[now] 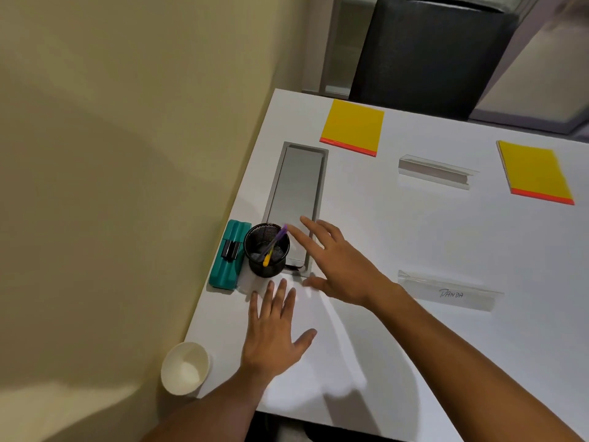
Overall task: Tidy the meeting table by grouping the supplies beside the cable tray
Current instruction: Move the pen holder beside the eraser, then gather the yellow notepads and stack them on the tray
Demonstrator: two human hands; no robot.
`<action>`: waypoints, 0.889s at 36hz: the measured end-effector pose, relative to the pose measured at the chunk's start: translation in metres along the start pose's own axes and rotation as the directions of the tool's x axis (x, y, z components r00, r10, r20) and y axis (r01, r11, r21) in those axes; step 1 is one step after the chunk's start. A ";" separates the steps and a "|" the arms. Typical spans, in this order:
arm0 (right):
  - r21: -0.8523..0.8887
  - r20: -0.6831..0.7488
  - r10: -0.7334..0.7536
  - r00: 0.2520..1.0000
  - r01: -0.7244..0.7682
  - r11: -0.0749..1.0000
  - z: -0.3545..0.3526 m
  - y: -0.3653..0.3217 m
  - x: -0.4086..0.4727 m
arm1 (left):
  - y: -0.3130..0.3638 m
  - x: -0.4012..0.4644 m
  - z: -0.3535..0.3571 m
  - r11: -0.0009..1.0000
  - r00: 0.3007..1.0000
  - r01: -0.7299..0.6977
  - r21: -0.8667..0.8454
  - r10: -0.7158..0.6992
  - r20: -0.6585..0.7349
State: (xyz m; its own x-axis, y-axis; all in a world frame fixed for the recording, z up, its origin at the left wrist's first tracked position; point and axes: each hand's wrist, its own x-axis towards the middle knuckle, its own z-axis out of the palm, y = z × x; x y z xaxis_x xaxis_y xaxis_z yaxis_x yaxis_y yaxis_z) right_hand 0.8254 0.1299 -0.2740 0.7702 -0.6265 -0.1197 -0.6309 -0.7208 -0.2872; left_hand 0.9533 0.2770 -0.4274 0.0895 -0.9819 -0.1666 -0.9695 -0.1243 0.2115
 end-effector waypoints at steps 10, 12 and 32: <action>0.163 -0.025 0.190 0.981 -0.184 0.969 -0.038 -0.020 -0.092 | 0.009 -0.010 -0.027 0.998 0.986 0.049 -0.026 -0.045 0.162; 0.172 -0.037 0.245 0.969 -0.235 0.957 -0.054 -0.022 -0.113 | 0.018 -0.016 -0.039 0.994 0.985 0.083 -0.069 -0.071 0.155; 0.377 -0.480 0.644 0.596 -0.523 0.765 -0.125 -0.102 -0.319 | 0.139 -0.066 -0.203 0.821 0.925 -0.380 -0.426 0.334 -0.183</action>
State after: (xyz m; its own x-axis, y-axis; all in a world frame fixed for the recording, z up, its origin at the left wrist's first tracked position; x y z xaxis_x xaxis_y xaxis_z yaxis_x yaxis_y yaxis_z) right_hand 0.6327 0.3664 -0.0879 0.0080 -0.9798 0.2000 -0.8497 -0.1121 -0.5152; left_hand 0.8591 0.2951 -0.1913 -0.1991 -0.9756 0.0924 -0.7325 0.2107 0.6473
